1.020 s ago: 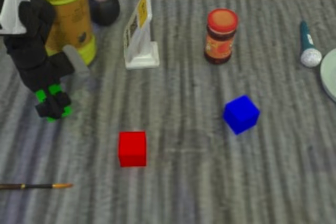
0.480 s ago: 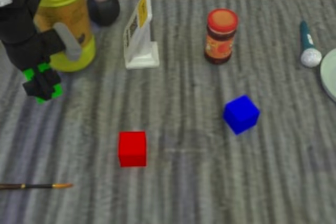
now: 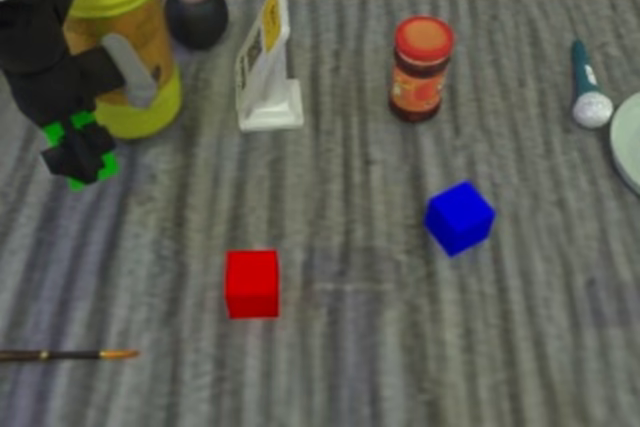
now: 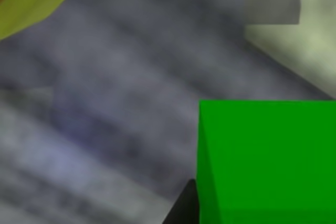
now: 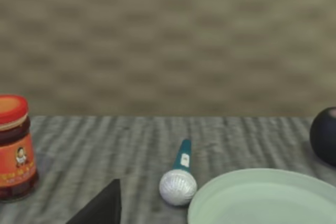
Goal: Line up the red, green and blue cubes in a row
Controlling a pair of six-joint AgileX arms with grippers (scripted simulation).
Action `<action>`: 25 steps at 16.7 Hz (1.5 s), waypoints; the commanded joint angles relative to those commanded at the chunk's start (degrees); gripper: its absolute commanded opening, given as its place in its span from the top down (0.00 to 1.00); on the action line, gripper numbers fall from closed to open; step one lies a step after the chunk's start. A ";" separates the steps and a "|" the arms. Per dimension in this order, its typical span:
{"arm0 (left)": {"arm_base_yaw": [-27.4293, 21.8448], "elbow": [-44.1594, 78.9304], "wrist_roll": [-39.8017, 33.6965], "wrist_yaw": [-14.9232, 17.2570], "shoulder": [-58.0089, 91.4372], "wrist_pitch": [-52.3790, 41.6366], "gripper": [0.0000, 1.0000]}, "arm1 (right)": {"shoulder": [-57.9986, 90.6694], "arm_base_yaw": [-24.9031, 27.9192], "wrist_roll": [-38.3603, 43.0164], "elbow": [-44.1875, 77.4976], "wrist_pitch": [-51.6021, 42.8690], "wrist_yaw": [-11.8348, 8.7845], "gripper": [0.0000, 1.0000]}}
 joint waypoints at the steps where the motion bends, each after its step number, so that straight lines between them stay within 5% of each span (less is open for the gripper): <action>1: -1.28 0.25 -0.28 0.00 0.04 -0.16 1.00 | 0.00 0.00 0.00 0.00 0.00 0.00 0.00; 13: -37.06 4.16 -8.57 -0.44 -0.27 -3.94 1.00 | 0.00 0.00 0.00 0.00 0.00 0.00 0.00; 25: -39.35 -0.31 -9.27 -0.49 2.32 3.51 1.00 | 0.00 0.00 0.00 0.00 0.00 0.00 0.00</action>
